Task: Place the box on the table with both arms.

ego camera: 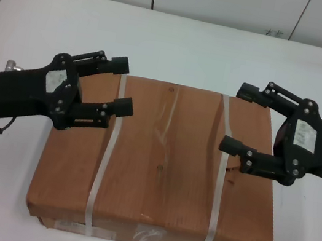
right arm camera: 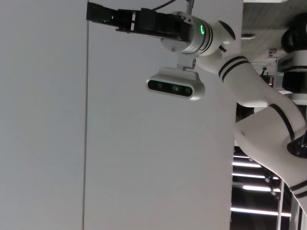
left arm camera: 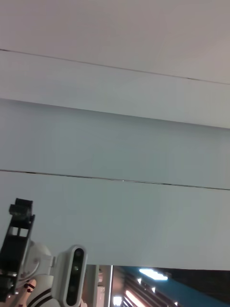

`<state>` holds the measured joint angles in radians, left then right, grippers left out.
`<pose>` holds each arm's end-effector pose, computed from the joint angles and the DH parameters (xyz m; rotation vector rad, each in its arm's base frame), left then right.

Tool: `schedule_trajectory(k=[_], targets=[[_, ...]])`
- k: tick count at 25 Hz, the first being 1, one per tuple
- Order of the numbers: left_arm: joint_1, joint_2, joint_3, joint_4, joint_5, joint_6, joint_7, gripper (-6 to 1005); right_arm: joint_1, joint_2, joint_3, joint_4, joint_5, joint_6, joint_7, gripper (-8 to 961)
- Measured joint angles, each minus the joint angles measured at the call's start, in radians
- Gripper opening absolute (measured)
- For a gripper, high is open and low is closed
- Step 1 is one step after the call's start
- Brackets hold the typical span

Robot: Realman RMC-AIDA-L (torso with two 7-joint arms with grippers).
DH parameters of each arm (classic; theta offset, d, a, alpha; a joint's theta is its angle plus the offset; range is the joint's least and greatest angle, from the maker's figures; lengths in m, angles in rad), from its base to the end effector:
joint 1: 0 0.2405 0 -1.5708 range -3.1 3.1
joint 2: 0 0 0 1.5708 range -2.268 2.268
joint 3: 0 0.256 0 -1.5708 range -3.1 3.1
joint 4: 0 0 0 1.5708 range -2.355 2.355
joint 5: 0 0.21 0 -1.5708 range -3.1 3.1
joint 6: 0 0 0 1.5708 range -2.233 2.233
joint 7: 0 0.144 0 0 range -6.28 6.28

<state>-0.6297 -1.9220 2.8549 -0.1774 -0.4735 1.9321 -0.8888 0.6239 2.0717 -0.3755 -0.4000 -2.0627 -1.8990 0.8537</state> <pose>-0.2603 0.2941 0.0266 -2.6308 -0.3126 -1.2643 0.2255 0.3021 -0.0019 -2.6848 0.0048 1.2060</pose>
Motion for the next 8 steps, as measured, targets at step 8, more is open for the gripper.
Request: schedule_trajectory(k=[8], targets=[[-0.002, -0.004, 0.006, 0.004, -0.035, 0.000, 0.015, 818, 0.008, 0.001, 0.003, 0.077, 0.033, 0.070, -0.051, 865]])
